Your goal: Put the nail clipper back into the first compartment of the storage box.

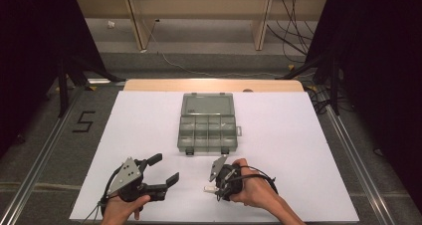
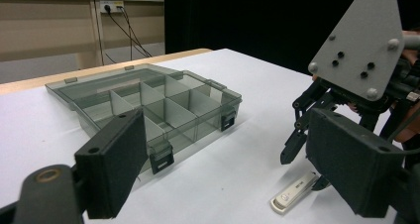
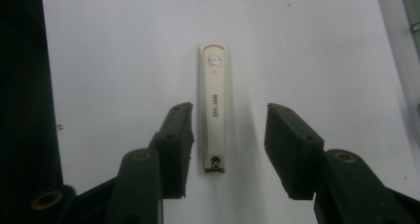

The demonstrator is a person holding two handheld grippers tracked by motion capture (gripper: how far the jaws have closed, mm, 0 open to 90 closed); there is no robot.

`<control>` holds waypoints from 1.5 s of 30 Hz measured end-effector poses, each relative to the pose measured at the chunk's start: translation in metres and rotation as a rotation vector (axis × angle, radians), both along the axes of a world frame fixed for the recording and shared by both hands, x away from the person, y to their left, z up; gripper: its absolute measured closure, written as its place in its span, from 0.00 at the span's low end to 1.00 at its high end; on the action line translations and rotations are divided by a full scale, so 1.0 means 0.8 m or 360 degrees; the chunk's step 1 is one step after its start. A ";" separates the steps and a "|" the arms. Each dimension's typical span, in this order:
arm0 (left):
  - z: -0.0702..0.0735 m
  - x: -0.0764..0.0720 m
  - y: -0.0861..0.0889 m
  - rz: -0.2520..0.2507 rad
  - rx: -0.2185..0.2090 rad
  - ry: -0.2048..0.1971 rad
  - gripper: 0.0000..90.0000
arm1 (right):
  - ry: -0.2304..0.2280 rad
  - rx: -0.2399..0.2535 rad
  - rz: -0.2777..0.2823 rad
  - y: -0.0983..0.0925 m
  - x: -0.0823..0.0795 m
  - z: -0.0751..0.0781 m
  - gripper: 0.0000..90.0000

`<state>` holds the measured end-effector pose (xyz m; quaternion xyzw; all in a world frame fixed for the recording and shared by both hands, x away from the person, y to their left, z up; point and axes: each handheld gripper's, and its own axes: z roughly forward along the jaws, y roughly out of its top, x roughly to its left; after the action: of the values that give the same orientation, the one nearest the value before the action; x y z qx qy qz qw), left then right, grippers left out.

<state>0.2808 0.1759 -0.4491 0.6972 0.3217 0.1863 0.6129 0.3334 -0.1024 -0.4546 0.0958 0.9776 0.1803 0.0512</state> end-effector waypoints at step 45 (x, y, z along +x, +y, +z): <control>-0.001 0.001 -0.001 0.0007 -0.0009 0.0008 0.18 | -0.0064 0.0044 -0.0098 0.006 0.023 0.041 0.86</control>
<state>0.2816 0.1754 -0.4499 0.6951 0.3252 0.1850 0.6138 0.3519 -0.0976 -0.4217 0.1229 0.9704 0.1939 0.0750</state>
